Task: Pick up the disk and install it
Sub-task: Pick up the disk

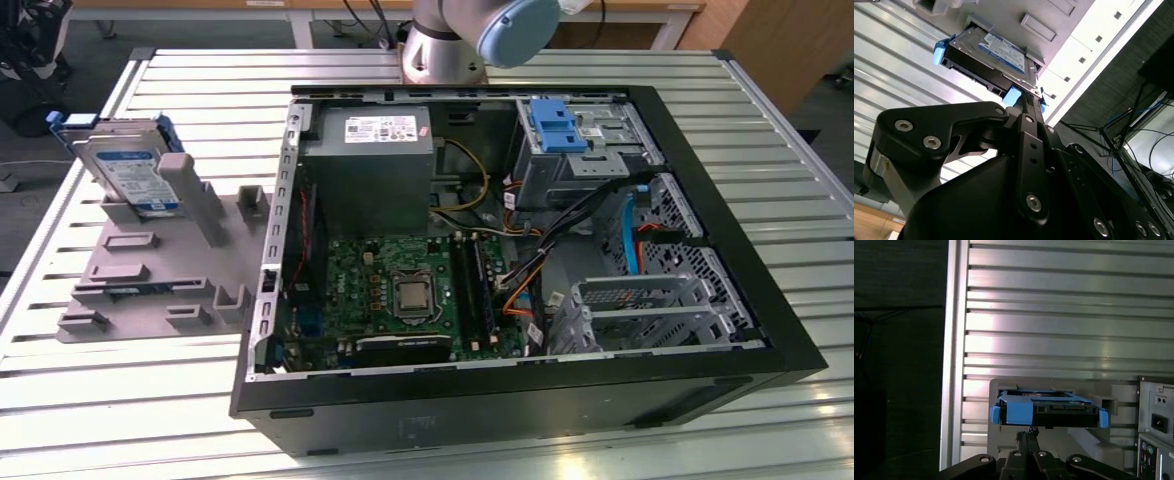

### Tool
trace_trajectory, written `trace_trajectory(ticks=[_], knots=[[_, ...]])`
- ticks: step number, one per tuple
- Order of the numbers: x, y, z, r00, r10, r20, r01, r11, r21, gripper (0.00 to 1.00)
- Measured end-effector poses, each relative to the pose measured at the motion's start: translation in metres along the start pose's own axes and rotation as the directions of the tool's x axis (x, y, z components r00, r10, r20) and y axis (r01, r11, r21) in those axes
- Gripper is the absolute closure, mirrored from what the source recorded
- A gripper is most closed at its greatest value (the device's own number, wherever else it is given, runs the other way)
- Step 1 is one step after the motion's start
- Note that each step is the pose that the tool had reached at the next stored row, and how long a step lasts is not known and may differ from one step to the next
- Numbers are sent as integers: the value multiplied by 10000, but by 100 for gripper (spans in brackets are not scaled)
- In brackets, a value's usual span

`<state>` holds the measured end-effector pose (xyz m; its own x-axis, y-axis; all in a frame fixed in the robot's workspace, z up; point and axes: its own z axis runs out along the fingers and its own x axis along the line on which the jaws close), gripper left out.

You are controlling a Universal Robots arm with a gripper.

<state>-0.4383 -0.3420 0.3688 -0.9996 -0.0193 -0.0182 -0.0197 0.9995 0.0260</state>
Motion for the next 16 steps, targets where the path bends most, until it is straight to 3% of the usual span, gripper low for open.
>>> trace_trajectory(ticks=[9,16], knots=[[0,0,0,9992,-391,-10,391,9992,-8,89],[0,0,0,9961,-884,-22,884,9961,-17,89]])
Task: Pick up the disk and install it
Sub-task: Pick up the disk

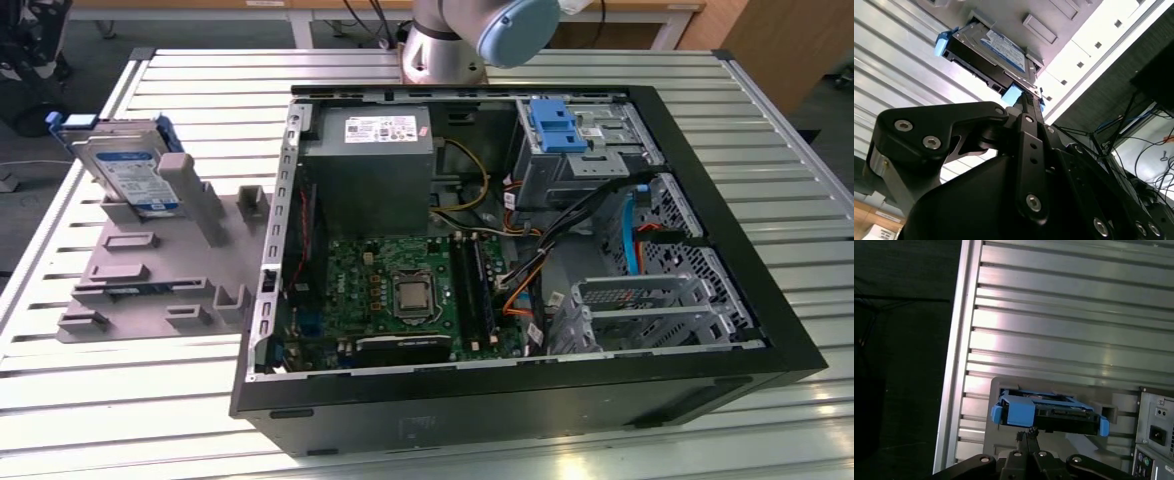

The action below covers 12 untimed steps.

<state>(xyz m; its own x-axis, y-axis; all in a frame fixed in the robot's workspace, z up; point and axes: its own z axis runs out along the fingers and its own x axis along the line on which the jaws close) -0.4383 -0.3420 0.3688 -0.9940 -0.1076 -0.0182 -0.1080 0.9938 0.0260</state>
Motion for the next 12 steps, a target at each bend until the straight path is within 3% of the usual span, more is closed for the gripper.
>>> trace_trajectory(ticks=[12], knots=[[0,0,0,9974,-718,-18,718,9974,-14,89]])
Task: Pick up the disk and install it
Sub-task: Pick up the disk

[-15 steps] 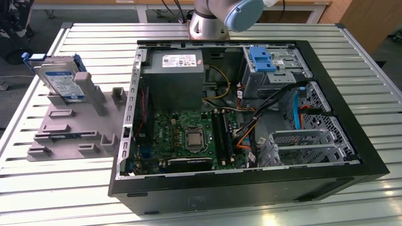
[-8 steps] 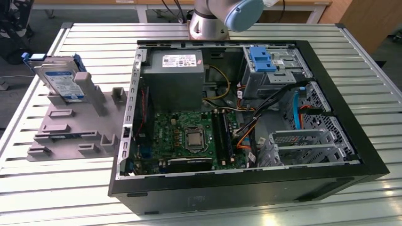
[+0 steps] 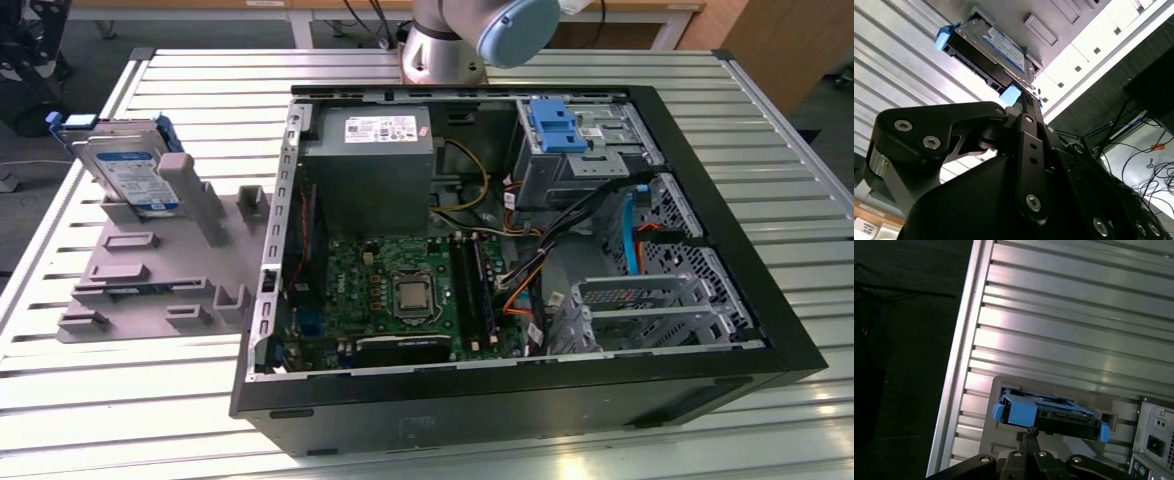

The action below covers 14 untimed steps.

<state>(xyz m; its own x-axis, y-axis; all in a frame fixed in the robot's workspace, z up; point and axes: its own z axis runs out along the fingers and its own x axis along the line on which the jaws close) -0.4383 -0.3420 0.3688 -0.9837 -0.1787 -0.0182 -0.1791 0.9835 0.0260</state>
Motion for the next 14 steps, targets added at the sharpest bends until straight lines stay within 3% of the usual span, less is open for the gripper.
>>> trace_trajectory(ticks=[14], knots=[[0,0,0,9985,-553,-14,553,9985,-11,89]])
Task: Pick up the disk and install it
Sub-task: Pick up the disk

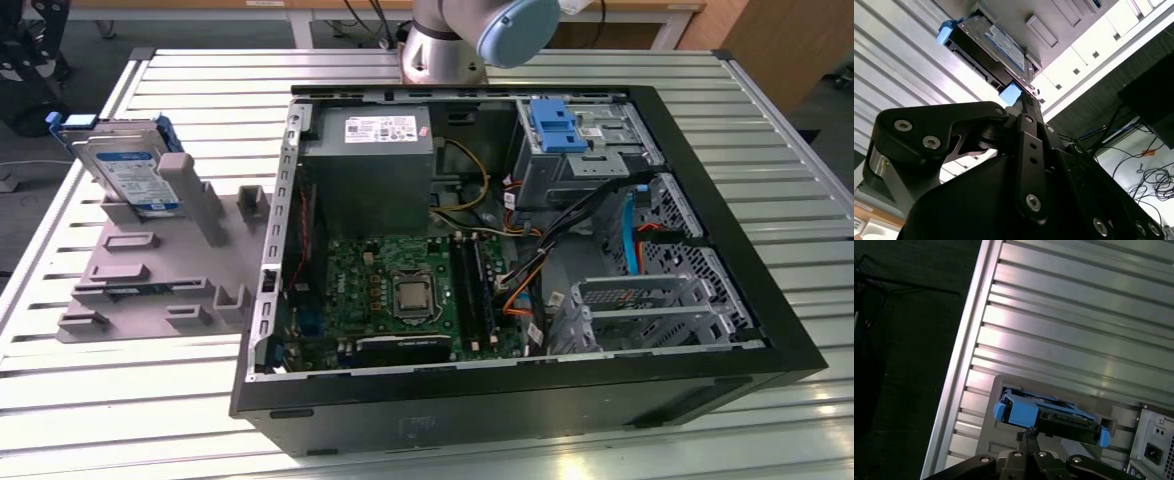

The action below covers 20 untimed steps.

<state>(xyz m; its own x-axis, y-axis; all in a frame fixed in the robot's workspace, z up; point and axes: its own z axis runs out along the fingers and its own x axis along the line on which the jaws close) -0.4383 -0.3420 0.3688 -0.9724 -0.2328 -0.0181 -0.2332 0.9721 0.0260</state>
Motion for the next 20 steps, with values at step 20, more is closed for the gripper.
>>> trace_trajectory(ticks=[20], knots=[[0,0,0,9970,-770,-19,770,9970,-14,89]])
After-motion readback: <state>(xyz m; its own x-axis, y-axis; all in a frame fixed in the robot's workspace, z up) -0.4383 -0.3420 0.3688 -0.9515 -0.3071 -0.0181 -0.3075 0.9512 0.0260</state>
